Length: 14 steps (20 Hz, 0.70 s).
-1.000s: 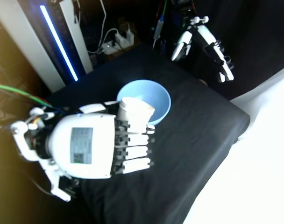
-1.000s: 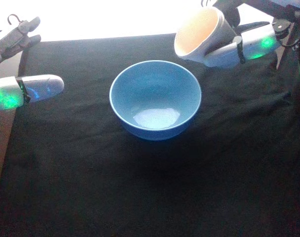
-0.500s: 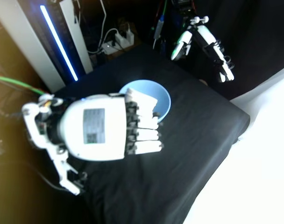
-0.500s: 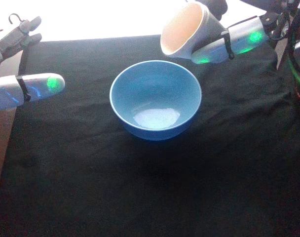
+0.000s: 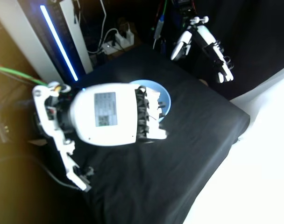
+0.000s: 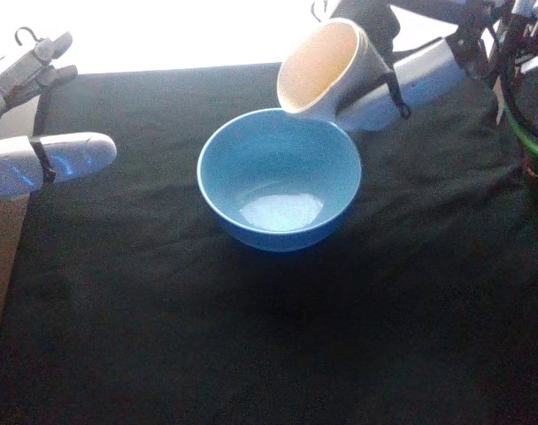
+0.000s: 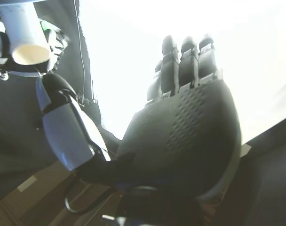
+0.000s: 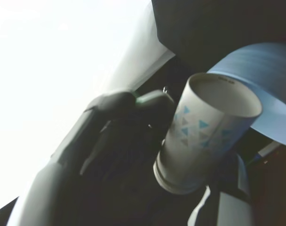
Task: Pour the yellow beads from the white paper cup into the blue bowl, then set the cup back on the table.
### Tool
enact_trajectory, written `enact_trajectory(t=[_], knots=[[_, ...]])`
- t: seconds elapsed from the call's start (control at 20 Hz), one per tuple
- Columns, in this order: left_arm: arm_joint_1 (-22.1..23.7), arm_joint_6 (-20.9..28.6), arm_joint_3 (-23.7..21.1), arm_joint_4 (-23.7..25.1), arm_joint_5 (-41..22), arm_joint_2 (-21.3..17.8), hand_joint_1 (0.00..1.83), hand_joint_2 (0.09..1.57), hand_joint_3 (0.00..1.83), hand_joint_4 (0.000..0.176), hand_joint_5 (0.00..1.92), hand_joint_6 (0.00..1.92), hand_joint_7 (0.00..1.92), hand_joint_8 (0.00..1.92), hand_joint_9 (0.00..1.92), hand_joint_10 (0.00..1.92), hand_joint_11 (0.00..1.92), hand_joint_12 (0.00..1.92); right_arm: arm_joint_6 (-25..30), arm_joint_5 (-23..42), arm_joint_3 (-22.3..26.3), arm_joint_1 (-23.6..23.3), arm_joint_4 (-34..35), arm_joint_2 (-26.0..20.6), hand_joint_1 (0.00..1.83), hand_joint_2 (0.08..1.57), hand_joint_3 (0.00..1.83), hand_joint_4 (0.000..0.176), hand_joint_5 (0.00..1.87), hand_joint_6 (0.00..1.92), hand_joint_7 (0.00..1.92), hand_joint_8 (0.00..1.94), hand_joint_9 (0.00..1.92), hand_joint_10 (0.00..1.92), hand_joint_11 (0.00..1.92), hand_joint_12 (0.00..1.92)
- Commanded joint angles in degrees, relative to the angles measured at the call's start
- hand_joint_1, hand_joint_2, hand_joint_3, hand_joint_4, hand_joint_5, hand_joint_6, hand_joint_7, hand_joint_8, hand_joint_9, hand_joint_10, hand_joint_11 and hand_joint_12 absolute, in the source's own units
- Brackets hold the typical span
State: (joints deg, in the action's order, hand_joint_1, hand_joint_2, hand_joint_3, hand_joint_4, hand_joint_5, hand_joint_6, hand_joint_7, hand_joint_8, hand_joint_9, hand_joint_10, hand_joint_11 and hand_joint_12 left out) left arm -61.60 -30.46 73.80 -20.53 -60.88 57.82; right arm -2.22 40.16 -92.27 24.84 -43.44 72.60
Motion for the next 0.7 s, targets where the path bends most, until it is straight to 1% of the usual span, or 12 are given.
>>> enact_trajectory(t=[0.0,0.05,0.1,0.15,0.2,0.3,0.35,0.4,0.5,0.55,0.6,0.65], knots=[[0.85,0.5,0.44,-0.43,-6.64,-0.48,0.51,0.77,0.0,0.035,0.04,0.01,0.3,0.01,0.11,0.0,0.02,0.01,0.91,3.41,0.04,-1.49,2.25,0.05,1.28,1.07,0.0,0.0,1.17,0.39,1.09,1.06,1.04,1.55,0.89,1.9],[0.85,0.5,0.43,-0.42,-6.64,-0.5,0.52,0.77,0.0,0.031,0.04,0.01,0.31,0.01,0.1,0.0,0.02,0.01,1.26,3.15,0.04,-1.66,1.39,0.05,1.28,1.07,0.0,0.0,1.14,0.44,1.07,1.08,0.99,1.48,0.82,1.8],[0.85,0.5,0.43,-0.41,-6.63,-0.52,0.53,0.77,0.0,0.028,0.05,0.01,0.32,0.01,0.11,0.0,0.02,0.01,1.88,2.75,0.05,-1.9,0.2,0.05,1.28,1.09,0.0,0.0,1.09,0.53,1.04,1.15,0.95,1.49,0.77,1.82],[0.87,0.5,0.43,-0.37,-6.6,-0.52,0.53,0.78,0.0,0.027,0.05,0.01,0.32,0.01,0.11,0.0,0.03,0.01,2.21,2.45,0.05,-2.12,-0.75,0.05,1.28,1.07,0.0,0.0,1.1,0.56,1.09,1.03,0.96,1.22,0.72,1.63],[0.87,0.51,0.43,-0.3,-6.53,-0.52,0.52,0.79,0.0,0.022,0.05,0.01,0.32,0.01,0.12,0.01,0.04,0.02,2.64,1.96,0.07,-2.36,-1.98,0.06,1.28,1.07,0.0,0.0,1.1,0.58,1.11,0.99,0.99,1.08,0.73,1.54],[0.89,0.51,0.44,-0.16,-6.31,-0.54,0.52,0.78,0.0,0.042,0.05,0.01,0.33,0.01,0.12,0.0,0.03,0.02,2.91,1.3,0.15,-2.62,-3.67,0.06,1.28,1.06,0.0,0.0,1.12,0.53,1.12,0.97,1.07,0.97,0.8,1.53],[0.89,0.51,0.44,-0.13,-6.25,-0.55,0.52,0.77,0.0,0.05,0.05,0.0,0.32,0.0,0.11,0.0,0.02,0.01,3.18,0.87,0.17,-2.86,-4.69,0.06,1.29,1.07,0.0,0.0,1.12,0.51,1.12,1.0,1.12,1.01,0.85,1.57],[0.89,0.51,0.44,-0.11,-6.21,-0.57,0.52,0.77,0.0,0.045,0.05,0.01,0.32,0.01,0.11,0.0,0.02,0.02,3.39,0.62,0.19,-3.07,-5.39,0.06,1.28,1.08,0.0,0.0,1.1,0.53,1.09,1.05,1.11,1.11,0.88,1.65],[0.89,0.51,0.45,0.0,-6.04,-0.6,0.53,0.78,0.0,0.064,0.06,0.01,0.33,0.01,0.11,0.0,0.01,0.01,4.36,-0.18,0.35,-3.75,-8.16,0.06,1.28,1.09,0.0,0.0,1.07,0.58,1.07,1.09,1.06,1.17,0.87,1.68],[0.9,0.51,0.45,0.07,-5.99,-0.6,0.52,0.78,0.0,0.053,0.05,0.0,0.33,0.01,0.12,0.0,0.01,0.01,4.6,-0.46,0.46,-4.02,-9.09,0.07,1.26,1.1,0.01,0.0,1.0,0.86,1.02,1.03,1.06,1.35,0.93,1.77],[0.91,0.51,0.45,0.17,-5.92,-0.6,0.51,0.78,0.0,0.048,0.05,0.0,0.32,0.0,0.11,0.0,0.02,0.01,4.65,-0.83,0.55,-4.35,-9.88,0.08,1.26,1.1,0.0,0.0,0.99,0.91,1.02,0.99,1.08,1.35,0.97,1.76],[0.91,0.51,0.45,0.19,-5.84,-0.61,0.51,0.78,0.0,0.054,0.04,0.0,0.29,0.0,0.1,0.0,0.02,0.01,4.65,-1.11,0.55,-4.67,-10.48,0.11,1.26,1.1,0.0,0.0,0.99,0.92,1.02,0.99,1.1,1.36,0.98,1.77]])
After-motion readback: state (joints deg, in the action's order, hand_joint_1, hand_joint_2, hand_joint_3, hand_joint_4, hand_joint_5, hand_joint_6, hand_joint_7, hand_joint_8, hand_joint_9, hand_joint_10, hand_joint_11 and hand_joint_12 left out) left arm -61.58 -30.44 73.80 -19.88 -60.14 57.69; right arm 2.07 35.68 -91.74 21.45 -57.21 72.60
